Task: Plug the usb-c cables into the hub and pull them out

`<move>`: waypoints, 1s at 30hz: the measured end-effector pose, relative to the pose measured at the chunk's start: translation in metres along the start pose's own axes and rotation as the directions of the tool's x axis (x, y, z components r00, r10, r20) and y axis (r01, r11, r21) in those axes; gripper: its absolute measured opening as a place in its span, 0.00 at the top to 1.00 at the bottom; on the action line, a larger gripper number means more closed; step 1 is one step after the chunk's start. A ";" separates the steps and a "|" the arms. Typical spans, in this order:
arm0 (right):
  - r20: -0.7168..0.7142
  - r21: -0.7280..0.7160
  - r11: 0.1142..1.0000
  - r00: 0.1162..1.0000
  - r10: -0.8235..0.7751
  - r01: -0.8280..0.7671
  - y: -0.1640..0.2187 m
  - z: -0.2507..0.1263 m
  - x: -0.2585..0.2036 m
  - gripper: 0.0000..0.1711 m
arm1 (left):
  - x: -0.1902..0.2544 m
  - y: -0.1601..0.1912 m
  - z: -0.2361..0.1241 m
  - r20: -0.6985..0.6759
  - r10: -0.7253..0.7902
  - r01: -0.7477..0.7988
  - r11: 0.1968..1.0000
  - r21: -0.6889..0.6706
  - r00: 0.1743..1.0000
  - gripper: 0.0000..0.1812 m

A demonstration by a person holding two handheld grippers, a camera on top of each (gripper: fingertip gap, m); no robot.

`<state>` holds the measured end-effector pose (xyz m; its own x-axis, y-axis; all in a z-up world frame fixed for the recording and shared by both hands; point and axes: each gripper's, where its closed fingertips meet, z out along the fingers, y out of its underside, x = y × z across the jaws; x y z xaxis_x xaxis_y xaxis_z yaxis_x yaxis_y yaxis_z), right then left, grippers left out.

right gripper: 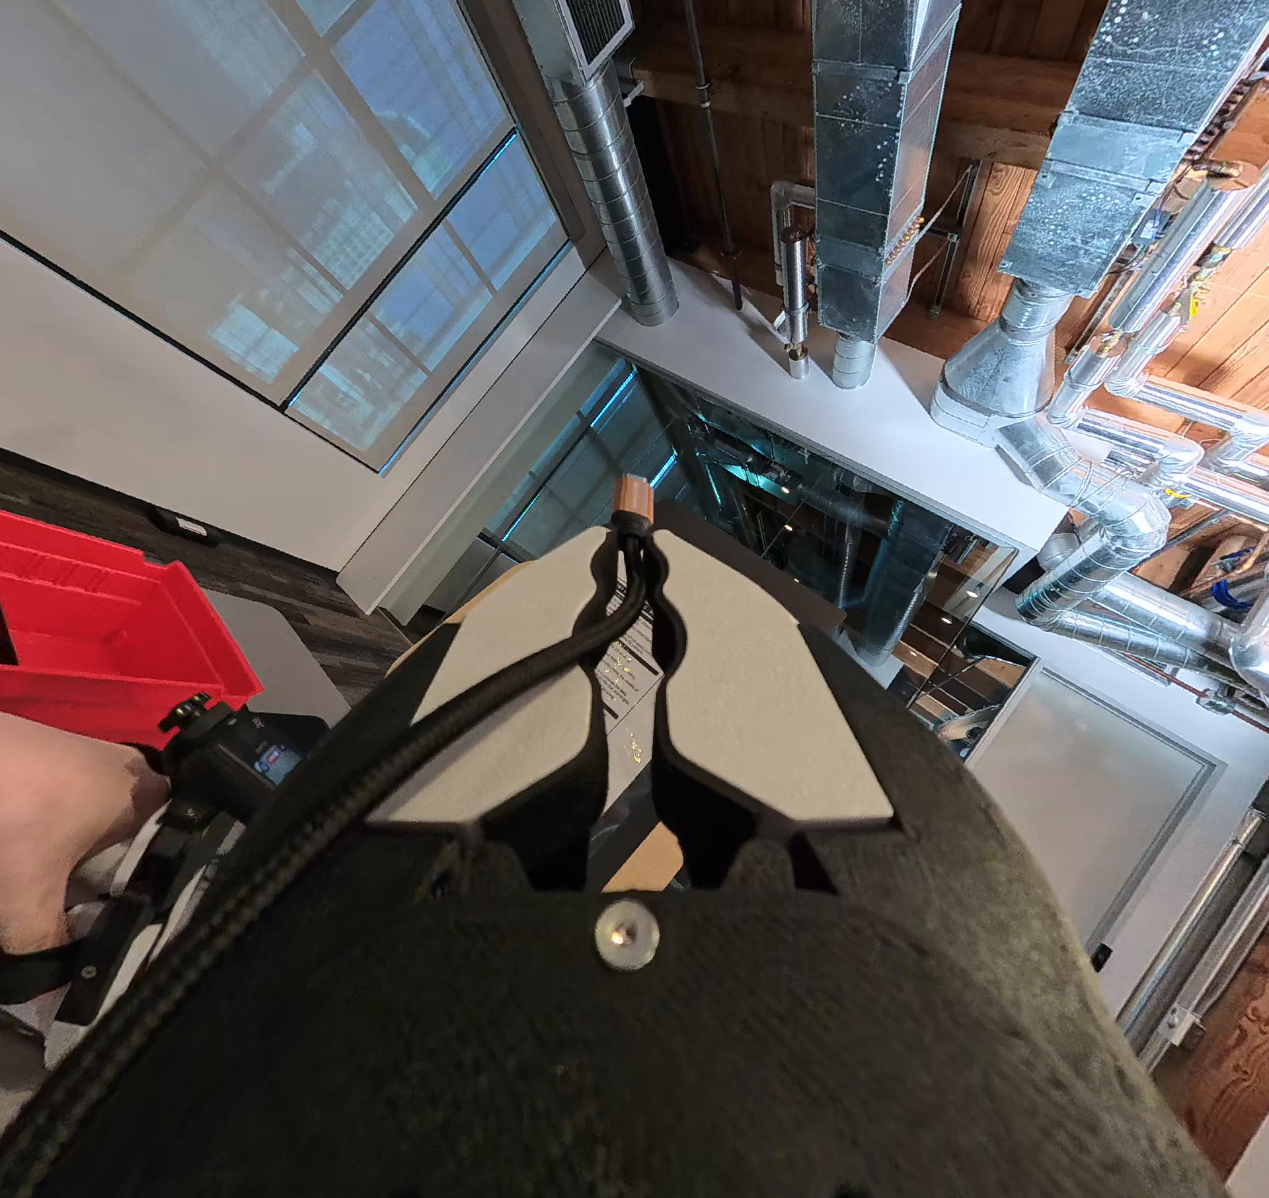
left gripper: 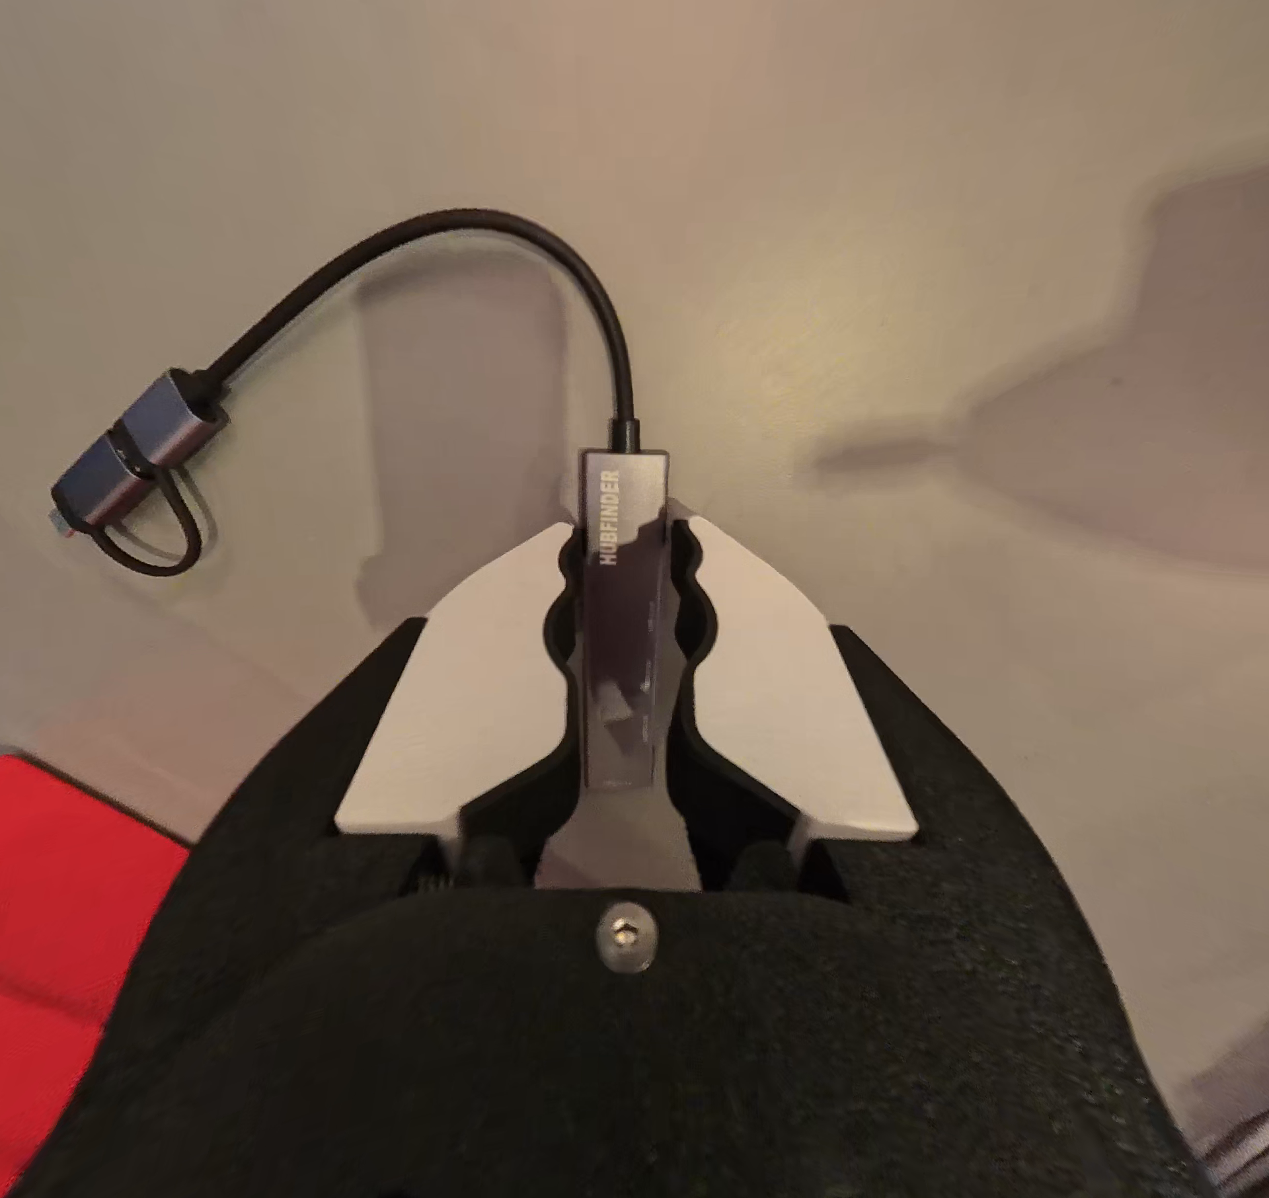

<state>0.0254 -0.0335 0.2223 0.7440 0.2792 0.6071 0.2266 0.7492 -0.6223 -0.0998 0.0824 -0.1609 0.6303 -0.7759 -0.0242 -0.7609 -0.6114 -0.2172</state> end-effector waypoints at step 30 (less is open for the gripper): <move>0.002 -0.014 1.000 1.000 0.003 -0.003 0.007 -0.001 0.004 0.96 | -0.002 0.065 -0.020 -0.003 -0.037 0.035 0.974 -0.224 0.999 0.78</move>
<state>0.0311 -0.0276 0.2195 0.7438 0.2827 0.6057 0.2326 0.7401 -0.6310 -0.1534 0.0415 -0.1556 0.6575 -0.7534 -0.0128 -0.7534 -0.6576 0.0062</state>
